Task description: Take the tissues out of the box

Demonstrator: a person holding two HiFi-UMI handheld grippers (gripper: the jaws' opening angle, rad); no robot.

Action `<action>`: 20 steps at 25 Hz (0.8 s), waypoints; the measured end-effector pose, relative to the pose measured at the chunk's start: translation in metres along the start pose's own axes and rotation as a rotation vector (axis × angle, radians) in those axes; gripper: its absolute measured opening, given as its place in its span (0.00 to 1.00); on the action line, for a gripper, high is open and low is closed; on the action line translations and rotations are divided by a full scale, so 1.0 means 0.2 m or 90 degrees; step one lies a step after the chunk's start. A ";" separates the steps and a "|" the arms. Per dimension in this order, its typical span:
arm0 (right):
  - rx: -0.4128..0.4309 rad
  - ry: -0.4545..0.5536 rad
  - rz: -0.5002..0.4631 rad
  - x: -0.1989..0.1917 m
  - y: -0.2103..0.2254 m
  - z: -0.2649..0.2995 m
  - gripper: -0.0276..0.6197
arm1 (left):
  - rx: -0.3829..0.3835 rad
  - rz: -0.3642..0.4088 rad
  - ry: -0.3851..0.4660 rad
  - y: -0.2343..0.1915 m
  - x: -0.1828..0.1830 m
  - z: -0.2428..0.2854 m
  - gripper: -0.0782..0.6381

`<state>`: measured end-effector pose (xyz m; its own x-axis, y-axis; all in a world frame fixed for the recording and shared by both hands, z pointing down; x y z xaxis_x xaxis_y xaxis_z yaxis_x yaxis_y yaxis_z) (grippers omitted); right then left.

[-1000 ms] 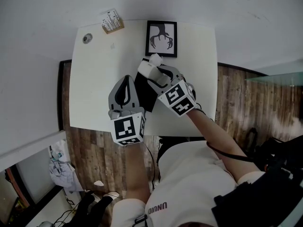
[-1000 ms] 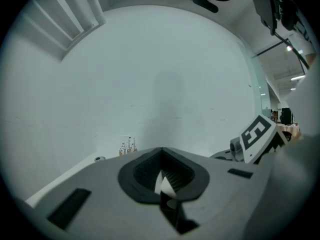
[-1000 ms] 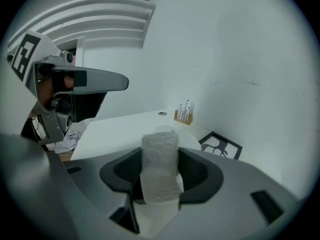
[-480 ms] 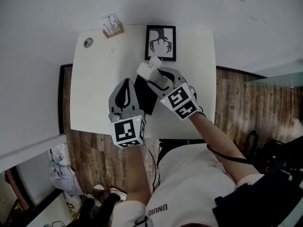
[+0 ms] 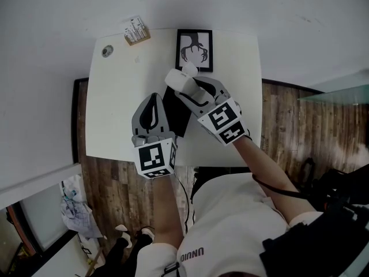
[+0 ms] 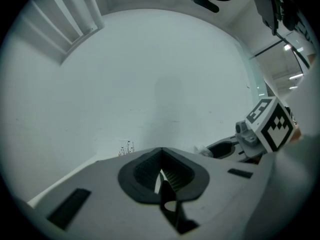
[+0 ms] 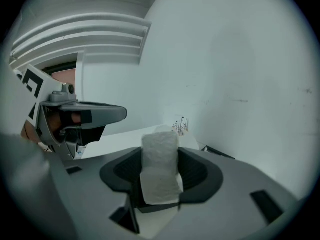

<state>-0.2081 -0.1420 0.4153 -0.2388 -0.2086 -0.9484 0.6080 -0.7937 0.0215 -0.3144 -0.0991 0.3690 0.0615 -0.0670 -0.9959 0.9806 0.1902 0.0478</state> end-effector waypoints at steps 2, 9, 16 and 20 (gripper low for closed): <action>-0.003 0.013 0.004 0.03 0.00 -0.02 0.39 | -0.001 0.000 0.003 0.00 0.01 0.00 0.13; -0.027 0.042 0.015 0.12 0.02 -0.08 0.39 | -0.002 0.002 0.010 0.01 0.03 -0.02 0.13; -0.043 0.079 0.014 0.22 0.05 -0.14 0.39 | -0.005 0.001 0.013 0.02 0.04 -0.01 0.13; -0.057 0.097 0.012 0.25 0.06 -0.18 0.39 | -0.008 0.001 0.016 0.03 0.05 0.00 0.13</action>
<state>-0.1852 -0.1423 0.3562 -0.1132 -0.1280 -0.9853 0.6784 -0.7345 0.0175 -0.3079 -0.0978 0.3595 0.0583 -0.0424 -0.9974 0.9781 0.2026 0.0486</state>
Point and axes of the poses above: the fingertips, and each gripper's own axes: z forward along the fingers, y to its right, x out of its top, the point moved 4 cm from there along -z, backward along the fingers, and after that the axes turned 6 degrees about y, right-handed, at the moved point
